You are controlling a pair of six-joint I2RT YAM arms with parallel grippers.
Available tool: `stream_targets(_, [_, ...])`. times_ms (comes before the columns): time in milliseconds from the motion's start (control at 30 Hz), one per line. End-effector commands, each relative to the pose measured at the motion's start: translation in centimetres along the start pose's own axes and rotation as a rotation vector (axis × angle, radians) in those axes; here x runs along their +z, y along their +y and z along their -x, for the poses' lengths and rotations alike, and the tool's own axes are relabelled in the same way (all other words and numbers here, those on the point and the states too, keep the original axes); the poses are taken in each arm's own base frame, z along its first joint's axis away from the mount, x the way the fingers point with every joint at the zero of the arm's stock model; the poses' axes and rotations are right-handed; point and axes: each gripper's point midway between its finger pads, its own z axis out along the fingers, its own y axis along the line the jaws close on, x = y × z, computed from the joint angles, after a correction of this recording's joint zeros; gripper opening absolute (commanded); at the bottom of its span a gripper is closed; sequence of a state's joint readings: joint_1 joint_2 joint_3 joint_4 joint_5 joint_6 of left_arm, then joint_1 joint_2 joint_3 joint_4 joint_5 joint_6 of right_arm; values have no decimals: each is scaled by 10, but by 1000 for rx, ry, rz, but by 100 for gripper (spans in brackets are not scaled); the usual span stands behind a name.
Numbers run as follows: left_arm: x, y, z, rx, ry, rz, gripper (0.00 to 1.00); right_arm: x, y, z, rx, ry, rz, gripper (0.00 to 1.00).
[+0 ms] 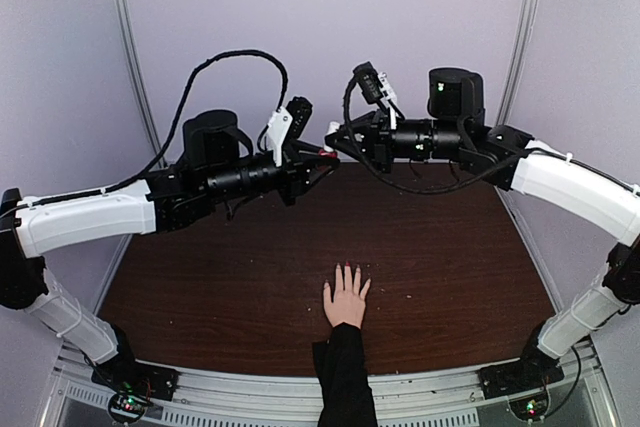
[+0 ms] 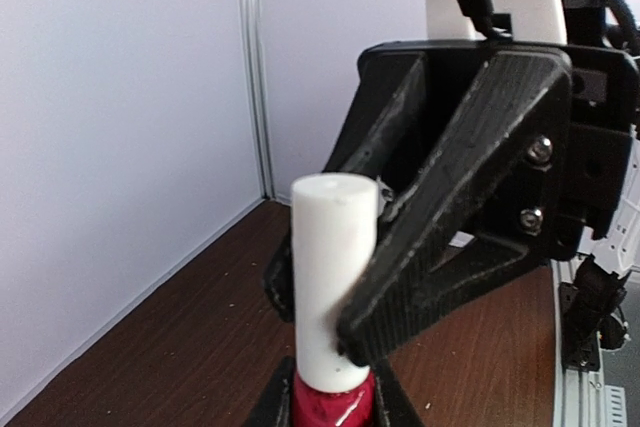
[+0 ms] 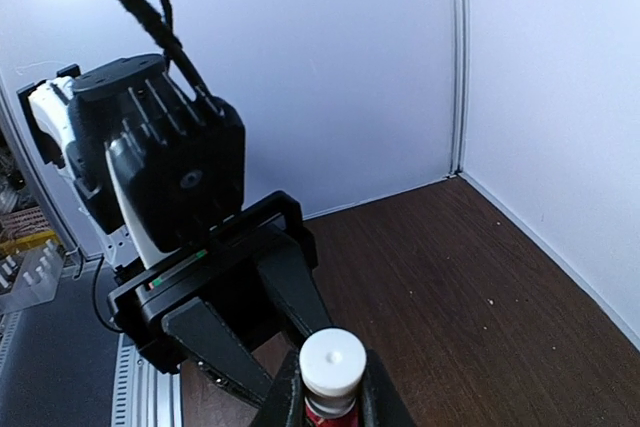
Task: Paint the nails
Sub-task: Screw the nail polish bottle cap onto the nail polish bottle.
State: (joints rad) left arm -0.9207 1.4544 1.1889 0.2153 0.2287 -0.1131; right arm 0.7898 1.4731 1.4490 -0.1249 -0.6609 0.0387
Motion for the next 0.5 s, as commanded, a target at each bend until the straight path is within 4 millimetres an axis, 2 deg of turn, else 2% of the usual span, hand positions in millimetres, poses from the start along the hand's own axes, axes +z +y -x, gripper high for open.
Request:
stream_targets(0, [-1, 49, 16, 50, -66, 289, 0, 19, 2, -23, 52, 65, -72, 0])
stream_targets(167, [3, 65, 4, 36, -74, 414, 0, 29, -21, -30, 100, 50, -224, 0])
stream_targets(467, [17, 59, -7, 96, -48, 510, 0, 33, -46, -41, 177, 28, -383, 0])
